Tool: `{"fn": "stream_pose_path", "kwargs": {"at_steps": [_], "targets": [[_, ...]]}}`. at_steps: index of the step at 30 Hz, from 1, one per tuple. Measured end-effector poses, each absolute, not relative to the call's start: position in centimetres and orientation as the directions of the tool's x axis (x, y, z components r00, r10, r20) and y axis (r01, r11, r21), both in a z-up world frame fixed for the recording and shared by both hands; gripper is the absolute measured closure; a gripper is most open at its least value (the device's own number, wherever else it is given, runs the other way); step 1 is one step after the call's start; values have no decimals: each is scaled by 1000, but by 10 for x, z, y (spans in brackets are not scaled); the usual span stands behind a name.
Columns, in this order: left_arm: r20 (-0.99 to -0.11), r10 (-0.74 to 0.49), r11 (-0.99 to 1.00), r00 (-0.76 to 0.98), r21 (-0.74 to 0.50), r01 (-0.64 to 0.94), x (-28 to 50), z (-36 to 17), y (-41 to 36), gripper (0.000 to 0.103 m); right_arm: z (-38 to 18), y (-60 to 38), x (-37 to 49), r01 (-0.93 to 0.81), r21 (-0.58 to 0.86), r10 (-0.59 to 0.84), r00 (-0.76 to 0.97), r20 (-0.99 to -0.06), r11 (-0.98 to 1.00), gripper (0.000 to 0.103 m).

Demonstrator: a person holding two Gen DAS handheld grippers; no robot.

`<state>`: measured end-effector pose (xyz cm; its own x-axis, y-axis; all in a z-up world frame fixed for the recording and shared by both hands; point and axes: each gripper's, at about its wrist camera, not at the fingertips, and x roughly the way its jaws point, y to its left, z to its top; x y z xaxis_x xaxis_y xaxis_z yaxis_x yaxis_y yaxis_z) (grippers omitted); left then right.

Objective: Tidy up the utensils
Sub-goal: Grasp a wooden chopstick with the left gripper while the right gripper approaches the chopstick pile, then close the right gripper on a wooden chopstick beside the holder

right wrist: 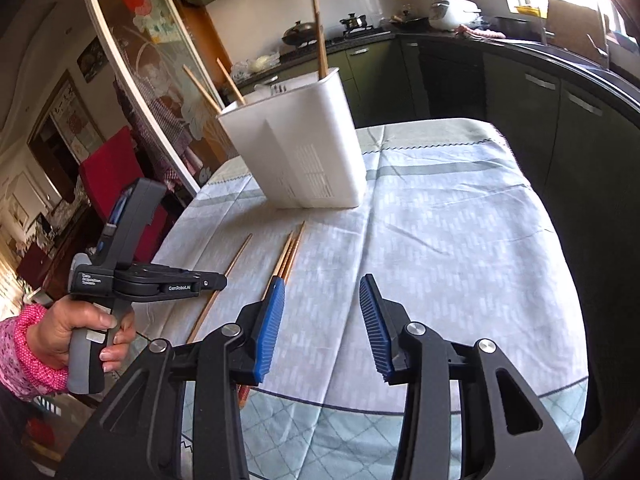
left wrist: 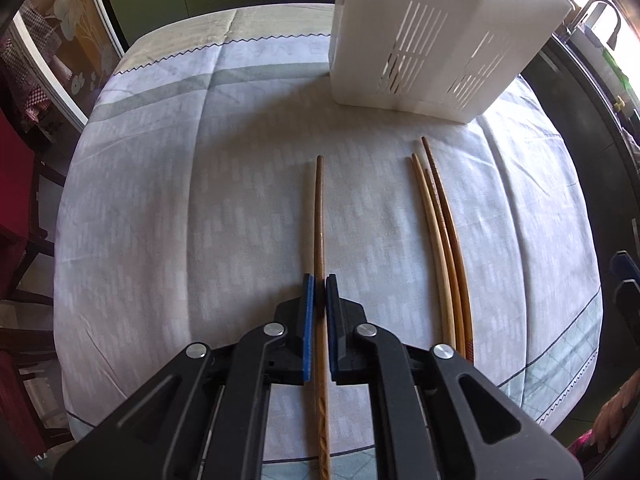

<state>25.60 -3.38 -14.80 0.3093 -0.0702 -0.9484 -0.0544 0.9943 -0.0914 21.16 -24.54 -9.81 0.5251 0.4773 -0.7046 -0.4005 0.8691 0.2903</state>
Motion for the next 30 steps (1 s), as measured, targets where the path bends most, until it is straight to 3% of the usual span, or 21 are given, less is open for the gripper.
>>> {"fn": "stream_pose_path", "kwargs": {"at_steps": [5, 11, 14, 18, 30], "targets": [[-890, -84, 991, 448, -120, -51, 235, -118, -14, 97, -123, -195, 252, -413, 220, 409, 451, -793, 884, 66], [-766, -74, 990, 638, -134, -46, 197, -72, 12, 97, -148, -157, 281, -421, 183, 355, 378, -855, 888, 85], [-710, -53, 993, 703, -113, -39, 180, -58, 21, 97, -159, -147, 288, -423, 160, 325, 354, -877, 892, 89], [-676, -48, 995, 736, -93, -21, 164, -53, 27, 97, -166, -137, 295, -416, 156, 312, 340, -887, 896, 90], [-683, -90, 993, 725, -119, 12, 157, -59, 21, 97, -164, -119, 296, -409, 147, 303, 348, -887, 901, 90]]}}
